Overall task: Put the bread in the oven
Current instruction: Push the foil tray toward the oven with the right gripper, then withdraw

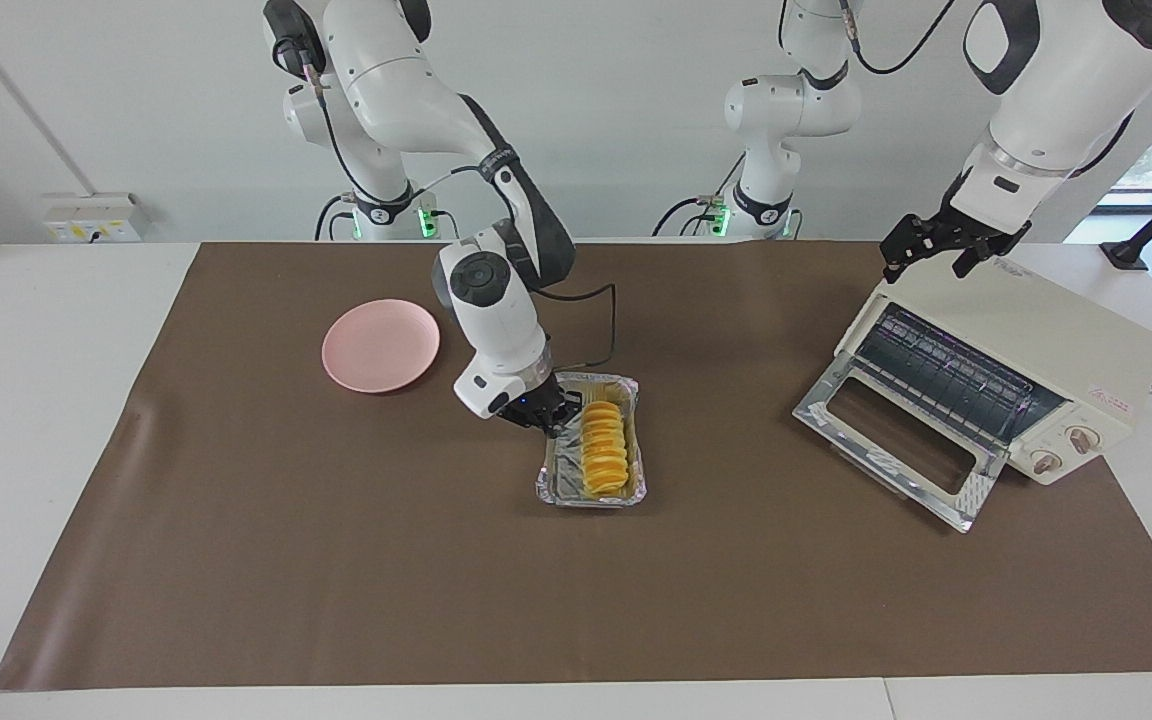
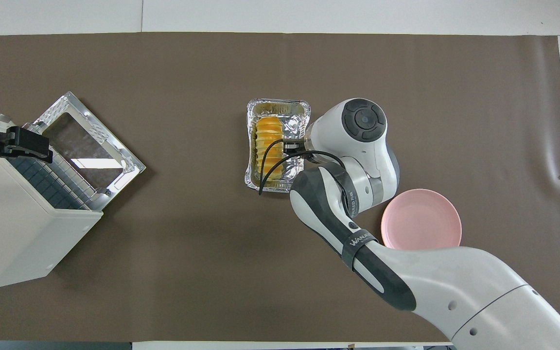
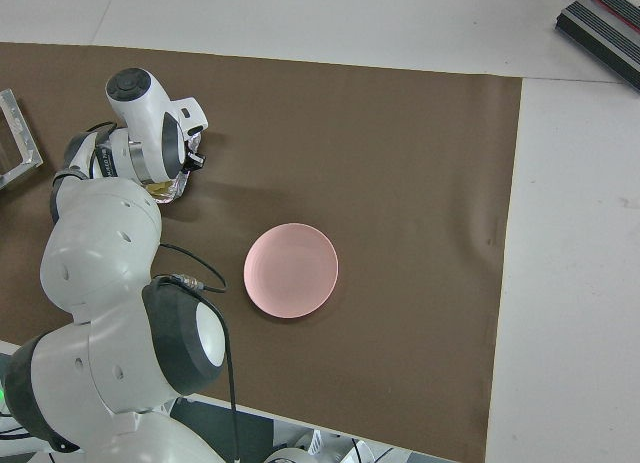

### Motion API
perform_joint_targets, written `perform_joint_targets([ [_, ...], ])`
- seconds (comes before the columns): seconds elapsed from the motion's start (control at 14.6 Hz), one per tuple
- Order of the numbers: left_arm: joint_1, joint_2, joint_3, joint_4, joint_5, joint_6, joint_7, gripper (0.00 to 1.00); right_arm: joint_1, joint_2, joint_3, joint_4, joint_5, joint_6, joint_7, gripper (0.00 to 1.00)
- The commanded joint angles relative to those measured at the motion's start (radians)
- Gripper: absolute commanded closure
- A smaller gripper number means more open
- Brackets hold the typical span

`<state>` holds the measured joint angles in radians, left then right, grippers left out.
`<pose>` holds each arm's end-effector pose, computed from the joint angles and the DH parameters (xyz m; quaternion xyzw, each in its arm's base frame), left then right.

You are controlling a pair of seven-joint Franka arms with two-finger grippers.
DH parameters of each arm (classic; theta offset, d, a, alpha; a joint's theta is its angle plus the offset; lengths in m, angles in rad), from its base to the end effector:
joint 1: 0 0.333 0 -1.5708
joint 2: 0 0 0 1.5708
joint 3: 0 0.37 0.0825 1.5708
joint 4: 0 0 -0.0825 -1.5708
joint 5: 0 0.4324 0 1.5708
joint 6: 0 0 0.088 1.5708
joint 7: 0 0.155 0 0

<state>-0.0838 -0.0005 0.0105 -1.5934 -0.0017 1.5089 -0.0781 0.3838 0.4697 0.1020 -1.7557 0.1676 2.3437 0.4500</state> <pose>0.5895 -0.0436 0.6141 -0.9991 -0.0024 0.0419 0.0023 0.6538 0.3478 0.2868 -0.9936 0.0438 -0.0140 0.1034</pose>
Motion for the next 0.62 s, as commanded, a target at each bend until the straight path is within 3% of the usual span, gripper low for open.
perform_joint_targets([
  [0.0, 0.012, -0.026, -0.003, -0.022, -0.012, -0.002, 0.008, 0.0, 0.023, 0.006, -0.002, 0.019, 0.018, -0.006, 0.012, 0.86],
  [0.07, 0.012, -0.026, -0.003, -0.022, -0.012, -0.002, 0.008, 0.0, 0.023, 0.006, -0.002, 0.021, 0.018, -0.012, 0.012, 0.75],
  [0.27, 0.012, -0.026, -0.003, -0.022, -0.012, -0.002, 0.008, 0.0, 0.023, 0.001, -0.004, 0.039, 0.003, -0.055, 0.013, 0.02],
  [0.55, 0.012, -0.026, -0.003, -0.022, -0.012, -0.001, 0.006, 0.0, 0.001, -0.04, -0.01, 0.162, -0.055, -0.269, 0.004, 0.0],
])
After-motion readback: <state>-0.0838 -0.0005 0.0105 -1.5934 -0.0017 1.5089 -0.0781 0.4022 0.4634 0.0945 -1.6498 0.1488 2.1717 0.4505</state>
